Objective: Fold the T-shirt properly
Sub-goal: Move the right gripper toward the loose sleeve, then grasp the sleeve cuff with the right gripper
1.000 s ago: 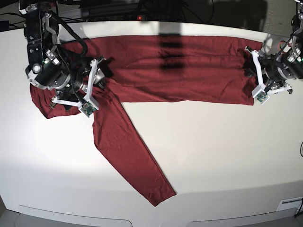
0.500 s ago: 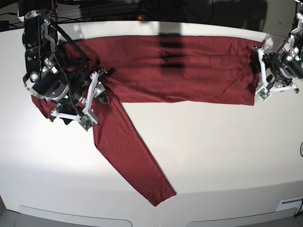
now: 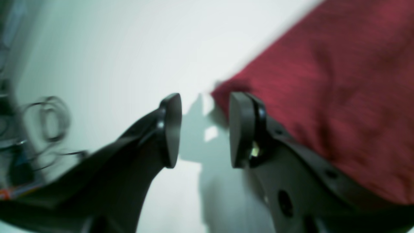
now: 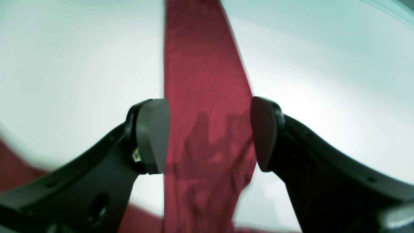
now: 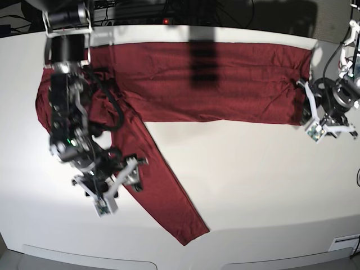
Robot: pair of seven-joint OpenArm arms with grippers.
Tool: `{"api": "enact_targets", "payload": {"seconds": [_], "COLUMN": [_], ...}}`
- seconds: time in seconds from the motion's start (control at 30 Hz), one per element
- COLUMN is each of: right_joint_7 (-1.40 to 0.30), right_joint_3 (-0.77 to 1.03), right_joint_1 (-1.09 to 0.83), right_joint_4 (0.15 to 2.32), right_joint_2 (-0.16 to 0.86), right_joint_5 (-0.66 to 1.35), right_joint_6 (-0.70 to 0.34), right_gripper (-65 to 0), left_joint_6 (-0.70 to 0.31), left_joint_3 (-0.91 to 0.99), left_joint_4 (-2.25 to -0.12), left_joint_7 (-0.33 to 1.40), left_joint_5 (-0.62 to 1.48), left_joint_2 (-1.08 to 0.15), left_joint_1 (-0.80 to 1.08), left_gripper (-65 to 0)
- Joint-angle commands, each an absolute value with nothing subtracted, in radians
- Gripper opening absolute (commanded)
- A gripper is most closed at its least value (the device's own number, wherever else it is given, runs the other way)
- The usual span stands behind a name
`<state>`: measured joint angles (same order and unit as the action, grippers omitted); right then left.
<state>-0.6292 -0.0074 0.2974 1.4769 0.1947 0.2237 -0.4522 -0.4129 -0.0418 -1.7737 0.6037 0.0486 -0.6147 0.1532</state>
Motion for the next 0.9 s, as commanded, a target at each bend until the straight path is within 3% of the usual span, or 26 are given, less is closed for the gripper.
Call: {"api": "enact_targets", "payload": {"seconds": [0.0,0.1,0.23,0.37,0.53,0.67,0.87], "right_joint_7": [-0.597,-0.545,-0.385,-0.32,-0.344,-0.353,-0.386], "right_joint_3": [-0.007,-0.007,-0.007,-0.007,-0.007,-0.007,-0.007], "right_joint_1": [0.371,0.517,0.669,0.746,0.734,0.673,0.602], "right_joint_4": [1.421,1.145,0.805,0.587,0.518,0.518,0.532], "right_joint_2": [0.178,0.113,0.046,0.015,0.017,0.019,-0.012], "right_joint_5": [0.235,0.177,0.005,-0.031,-0.03,-0.023,-0.023], "right_joint_6": [-0.448,-0.426,-0.295,-0.257,-0.173,-0.176,-0.329], "right_gripper": [-26.0,-26.0,-26.0,-26.0,-26.0,-26.0,-26.0], "left_joint_6": [-0.378,-0.329,-0.317,-0.317,-0.317,-0.317,-0.317], "left_joint_3": [-0.032,-0.033,-0.033,-0.033,-0.033,-0.033,-0.033], "left_joint_4": [-1.791,-1.791,-1.791,-1.791,-1.791,-1.791,-1.791], "left_joint_7": [0.579,0.579,0.58,0.582,0.61,0.62,0.619], "left_joint_5": [0.044,0.057,0.115,0.16,0.166,0.166,0.166], "left_joint_2": [-0.632,-0.632,-0.632,-0.632,-0.632,-0.632,-0.632], "left_joint_1": [0.116,0.051,-0.006,-0.02,-0.019,-0.019,-0.019], "left_gripper": [-40.9,-40.9,-40.9,-40.9,-40.9,-40.9,-40.9]}}
